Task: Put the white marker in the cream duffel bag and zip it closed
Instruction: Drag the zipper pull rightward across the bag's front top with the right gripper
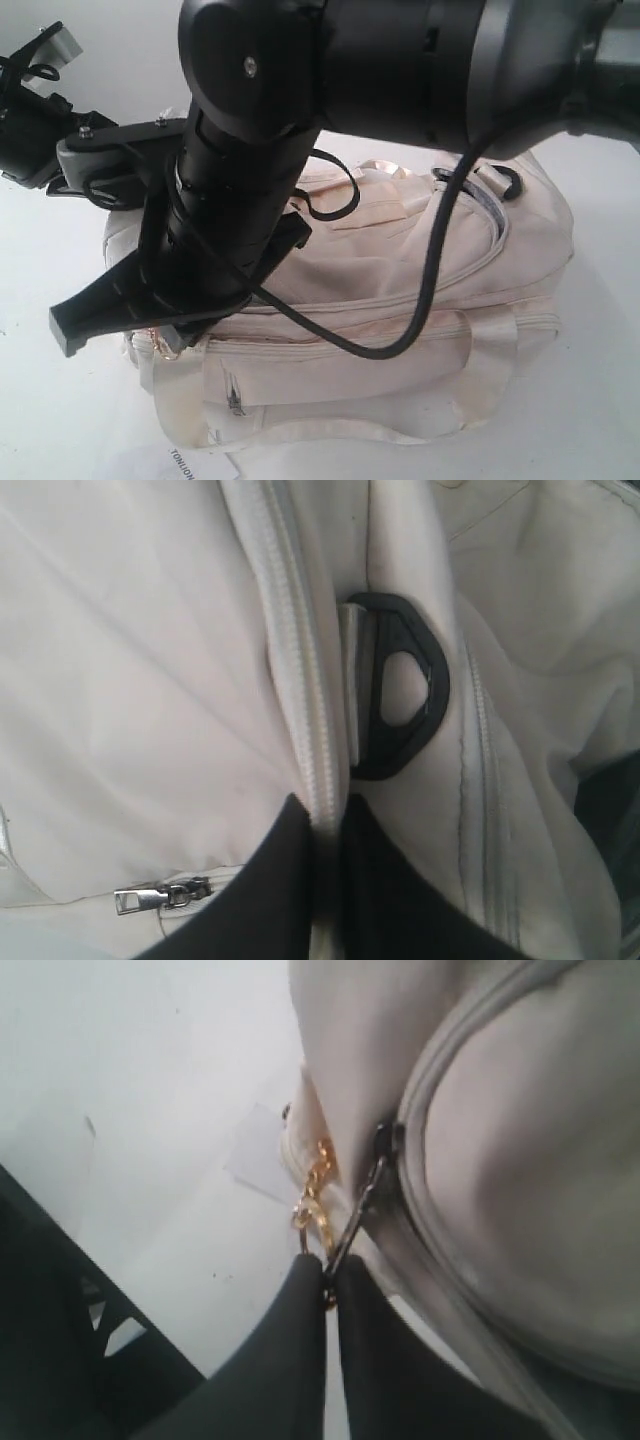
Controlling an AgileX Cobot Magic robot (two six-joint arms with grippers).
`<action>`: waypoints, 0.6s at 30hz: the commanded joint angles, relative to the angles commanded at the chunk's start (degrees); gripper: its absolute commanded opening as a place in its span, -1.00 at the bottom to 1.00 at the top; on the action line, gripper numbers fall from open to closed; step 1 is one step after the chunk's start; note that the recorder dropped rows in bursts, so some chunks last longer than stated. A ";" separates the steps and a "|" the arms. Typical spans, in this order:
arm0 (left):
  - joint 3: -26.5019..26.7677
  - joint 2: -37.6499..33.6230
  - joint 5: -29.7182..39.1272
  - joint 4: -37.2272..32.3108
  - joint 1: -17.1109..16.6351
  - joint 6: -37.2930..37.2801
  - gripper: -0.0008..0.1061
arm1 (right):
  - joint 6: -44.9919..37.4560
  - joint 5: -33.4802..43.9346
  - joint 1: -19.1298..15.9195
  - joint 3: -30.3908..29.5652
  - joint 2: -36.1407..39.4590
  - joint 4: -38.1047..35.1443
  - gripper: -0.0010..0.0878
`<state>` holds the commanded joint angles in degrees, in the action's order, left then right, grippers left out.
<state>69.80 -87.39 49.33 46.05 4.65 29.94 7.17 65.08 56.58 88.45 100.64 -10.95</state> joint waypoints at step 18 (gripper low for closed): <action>0.00 0.00 -0.42 -1.03 0.00 2.00 -0.99 | -4.55 4.88 -1.39 0.00 -5.24 3.04 -0.98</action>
<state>69.80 -87.39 48.91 45.02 4.65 31.94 2.62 69.96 55.19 88.45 95.40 -7.91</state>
